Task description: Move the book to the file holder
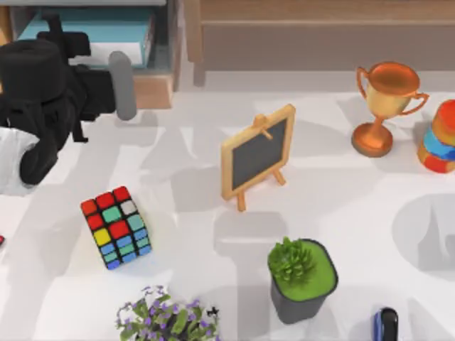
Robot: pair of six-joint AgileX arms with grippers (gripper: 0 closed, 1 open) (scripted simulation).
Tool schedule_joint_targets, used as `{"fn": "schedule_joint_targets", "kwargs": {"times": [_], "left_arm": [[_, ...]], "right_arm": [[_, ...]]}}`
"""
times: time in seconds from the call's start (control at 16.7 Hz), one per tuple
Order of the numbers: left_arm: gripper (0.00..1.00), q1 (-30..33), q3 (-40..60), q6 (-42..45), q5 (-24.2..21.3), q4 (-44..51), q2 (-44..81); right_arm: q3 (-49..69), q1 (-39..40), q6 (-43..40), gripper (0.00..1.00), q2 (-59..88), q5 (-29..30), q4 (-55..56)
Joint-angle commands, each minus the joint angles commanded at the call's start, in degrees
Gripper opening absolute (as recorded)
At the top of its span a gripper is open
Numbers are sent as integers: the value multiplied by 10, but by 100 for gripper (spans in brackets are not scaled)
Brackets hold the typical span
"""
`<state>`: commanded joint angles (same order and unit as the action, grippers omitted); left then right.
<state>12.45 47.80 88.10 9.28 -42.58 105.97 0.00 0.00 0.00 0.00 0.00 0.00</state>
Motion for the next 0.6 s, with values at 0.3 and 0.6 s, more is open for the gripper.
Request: {"fn": "schedule_joint_targets", "kwargs": {"times": [0.3, 0.6], "left_arm": [[53, 0, 0, 0, 0, 0, 0], [90, 0, 0, 0, 0, 0, 0]], "right_arm": [[0, 0, 0, 100, 0, 0, 0], [0, 0, 0, 100, 0, 0, 0]]}}
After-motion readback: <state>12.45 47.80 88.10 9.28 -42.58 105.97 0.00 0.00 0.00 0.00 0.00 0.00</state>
